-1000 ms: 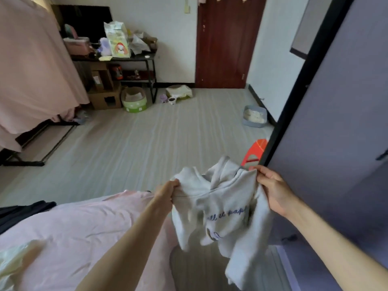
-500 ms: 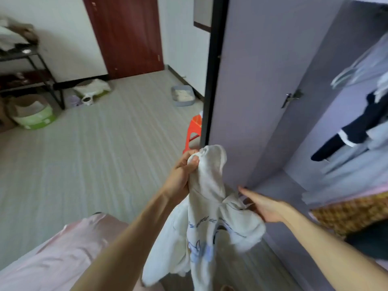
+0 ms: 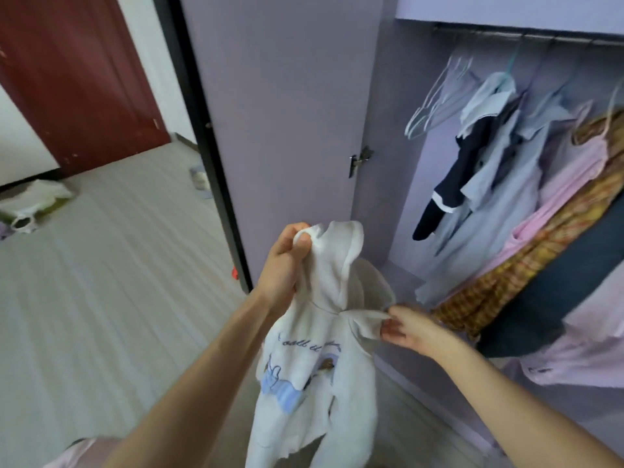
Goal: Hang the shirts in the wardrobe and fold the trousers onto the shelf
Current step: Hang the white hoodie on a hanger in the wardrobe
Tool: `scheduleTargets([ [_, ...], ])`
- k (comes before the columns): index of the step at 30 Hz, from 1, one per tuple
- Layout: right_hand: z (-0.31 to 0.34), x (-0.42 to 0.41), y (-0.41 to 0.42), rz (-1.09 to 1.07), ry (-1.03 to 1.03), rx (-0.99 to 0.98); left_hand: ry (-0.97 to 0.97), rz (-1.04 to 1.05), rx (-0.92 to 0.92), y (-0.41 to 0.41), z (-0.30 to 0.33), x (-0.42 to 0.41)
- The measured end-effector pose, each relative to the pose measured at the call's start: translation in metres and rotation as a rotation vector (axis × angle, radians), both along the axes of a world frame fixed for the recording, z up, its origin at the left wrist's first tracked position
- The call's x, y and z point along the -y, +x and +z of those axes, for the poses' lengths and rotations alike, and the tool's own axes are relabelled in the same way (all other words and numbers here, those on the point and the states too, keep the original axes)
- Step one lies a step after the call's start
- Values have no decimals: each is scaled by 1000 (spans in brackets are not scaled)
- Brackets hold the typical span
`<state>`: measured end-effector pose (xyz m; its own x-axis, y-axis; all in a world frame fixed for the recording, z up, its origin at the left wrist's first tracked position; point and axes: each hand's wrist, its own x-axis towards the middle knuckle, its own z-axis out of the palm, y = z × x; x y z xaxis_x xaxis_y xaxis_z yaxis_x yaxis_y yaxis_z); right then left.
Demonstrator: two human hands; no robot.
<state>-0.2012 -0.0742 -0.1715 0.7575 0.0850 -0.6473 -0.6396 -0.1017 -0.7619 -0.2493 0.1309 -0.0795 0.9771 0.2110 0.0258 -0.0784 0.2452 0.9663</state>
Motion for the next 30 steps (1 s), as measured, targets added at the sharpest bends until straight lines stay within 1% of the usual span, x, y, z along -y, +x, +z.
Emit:
scheduleTargets([
  [1,9,11,12,-42,-26,89,73,31,-11,11,0,4],
  [2,15,18,21,-49,-69,176,146,53,-35,16,-3,4],
  [4,27,36,46,-55,-91,351,272,76,-87,37,-7,16],
  [8,42,52,82,-35,-71,577,424,81,-227,80,1,33],
  [11,54,65,116,-12,-62,694,807,16,-334,117,15,46],
  [12,62,70,130,6,-75,733,921,18,-335,131,21,54],
  [13,66,73,138,27,-96,758,988,37,-328,138,25,58],
  [14,72,78,150,42,-116,775,1007,76,-295,150,29,62],
  [16,84,85,170,86,-155,791,976,171,-198,168,35,67],
  [19,102,89,204,171,-340,786,946,306,-58,192,38,67],
  [20,109,91,218,163,-391,788,950,344,-8,202,40,69],
  [22,119,89,245,127,-424,809,970,403,92,220,43,73],
  [27,135,67,310,-70,-262,799,1017,483,231,270,42,73],
  [30,143,52,346,-210,-148,682,1077,491,274,290,42,69],
])
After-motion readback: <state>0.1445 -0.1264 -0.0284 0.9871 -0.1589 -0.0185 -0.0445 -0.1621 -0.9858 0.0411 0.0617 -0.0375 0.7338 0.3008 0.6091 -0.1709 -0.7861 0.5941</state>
